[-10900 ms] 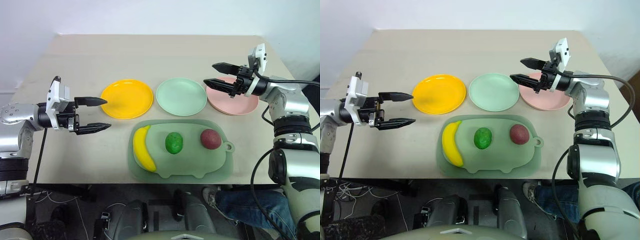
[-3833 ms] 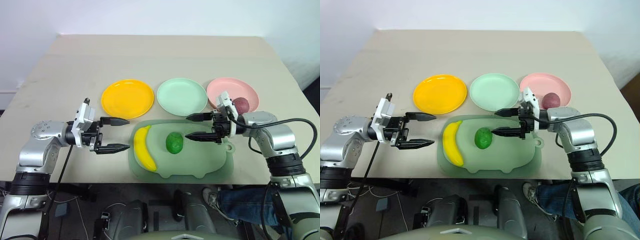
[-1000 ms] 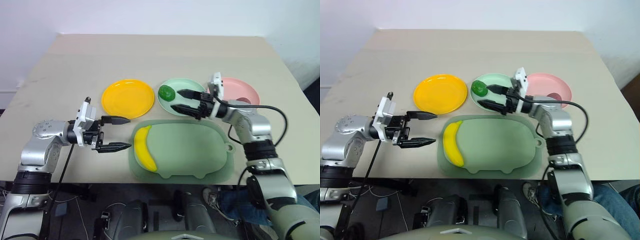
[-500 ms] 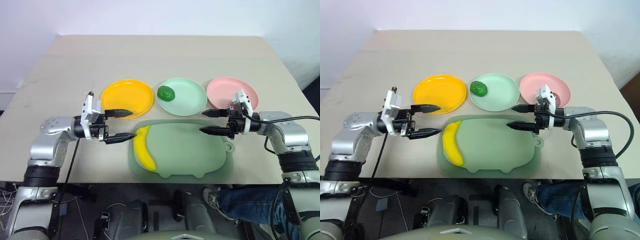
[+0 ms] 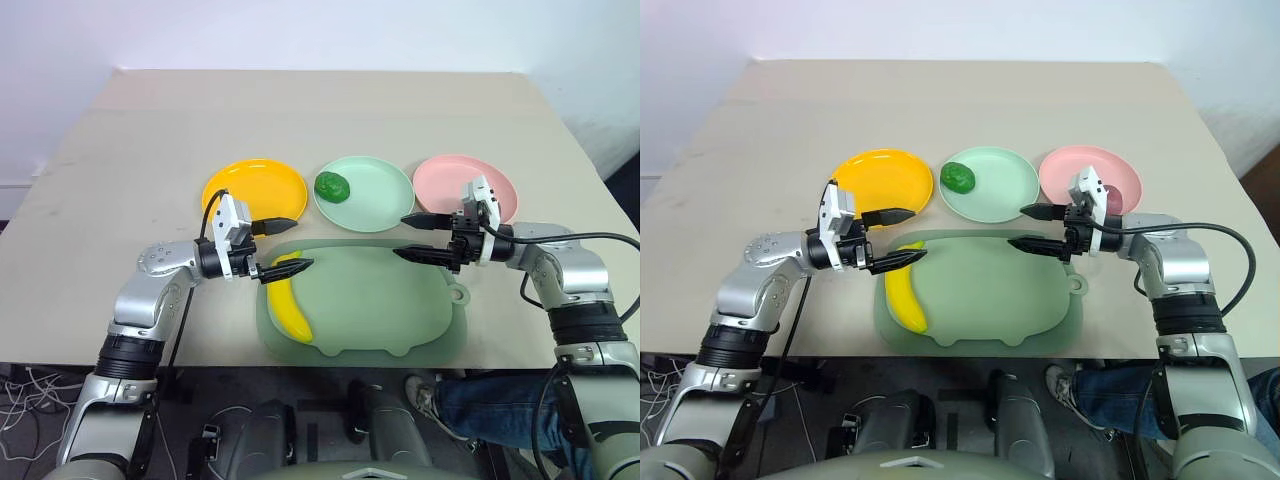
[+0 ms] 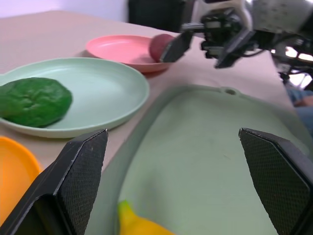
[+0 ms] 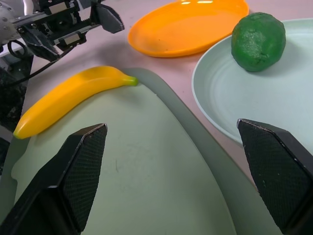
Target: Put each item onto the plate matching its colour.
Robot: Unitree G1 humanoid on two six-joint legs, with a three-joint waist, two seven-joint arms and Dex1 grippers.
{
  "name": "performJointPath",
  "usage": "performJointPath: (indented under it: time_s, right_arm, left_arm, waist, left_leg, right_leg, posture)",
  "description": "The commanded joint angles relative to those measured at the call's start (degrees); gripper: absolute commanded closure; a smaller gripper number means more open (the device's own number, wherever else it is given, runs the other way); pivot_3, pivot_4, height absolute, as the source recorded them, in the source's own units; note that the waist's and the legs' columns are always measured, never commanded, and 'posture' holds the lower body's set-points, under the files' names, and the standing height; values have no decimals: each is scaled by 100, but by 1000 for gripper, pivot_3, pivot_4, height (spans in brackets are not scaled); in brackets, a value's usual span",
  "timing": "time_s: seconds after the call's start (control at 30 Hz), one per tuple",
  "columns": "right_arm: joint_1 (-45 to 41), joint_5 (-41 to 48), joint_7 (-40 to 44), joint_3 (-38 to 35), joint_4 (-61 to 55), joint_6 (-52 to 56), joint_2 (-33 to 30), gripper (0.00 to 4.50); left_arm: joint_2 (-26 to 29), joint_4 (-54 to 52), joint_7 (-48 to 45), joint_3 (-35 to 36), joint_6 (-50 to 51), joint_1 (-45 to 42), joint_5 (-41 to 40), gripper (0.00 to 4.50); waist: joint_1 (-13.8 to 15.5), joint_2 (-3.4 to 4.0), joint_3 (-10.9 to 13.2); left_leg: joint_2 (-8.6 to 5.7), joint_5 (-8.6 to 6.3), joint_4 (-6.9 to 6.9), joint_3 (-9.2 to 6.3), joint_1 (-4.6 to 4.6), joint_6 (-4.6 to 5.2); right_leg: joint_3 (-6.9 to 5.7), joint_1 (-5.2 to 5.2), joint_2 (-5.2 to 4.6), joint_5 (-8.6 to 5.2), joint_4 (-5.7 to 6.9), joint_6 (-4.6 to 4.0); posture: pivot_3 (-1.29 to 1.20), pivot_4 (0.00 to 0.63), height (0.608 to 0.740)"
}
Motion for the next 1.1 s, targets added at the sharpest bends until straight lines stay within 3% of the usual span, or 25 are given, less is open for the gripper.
performJointPath:
  time_s: [0.03,0.13,0.23,0.33,0.67,1.1]
  right_arm:
    - [-150,16,-22,-110,-50,-115,7,21]
    - [-139,25,-11,-117,-57,-110,4,21]
    - [-152,27,-45,-149,-13,-159,30,21]
    - [-218,-3,-82,-138,97,-252,84,21]
    - [-384,-118,-90,-70,294,-379,160,21]
    - [-466,-250,-170,-102,431,-517,212,21]
  left_arm:
    - [343,-571,328,79,648,15,6,0]
    - [858,-995,617,194,1670,-208,-101,0]
    - [1366,-1572,651,391,3011,-454,-787,0]
    - [1474,-1798,903,405,3701,-532,-1035,0]
    - [1164,-2512,1716,338,5052,-280,-1635,0]
    - [1469,-2759,2238,-330,5410,-371,-1390,0]
  waist:
    - [-1,0,0]
    - [-5,0,0]
    - [5,-3,2]
    - [6,-1,1]
    - [-6,-2,2]
    - [-1,-2,2]
  left_leg:
    - [0,0,0,-2,0,0]
    - [1,-2,-1,-6,0,3]
    - [1,-4,-1,-11,-2,7]
    - [0,1,-1,-10,-1,-2]
    - [-1,5,-2,-12,3,-9]
    - [-5,6,0,-13,5,-10]
  right_leg:
    - [0,0,0,0,0,0]
    - [0,-1,2,0,0,0]
    - [0,0,1,0,0,1]
    - [2,1,-2,-1,-1,2]
    - [2,5,2,-2,-1,2]
    - [3,7,1,-2,-1,2]
  posture:
    - [0,150,740]
    - [0,150,740]
    - [0,150,740]
    - [0,150,740]
    - [0,150,740]
    - [0,150,740]
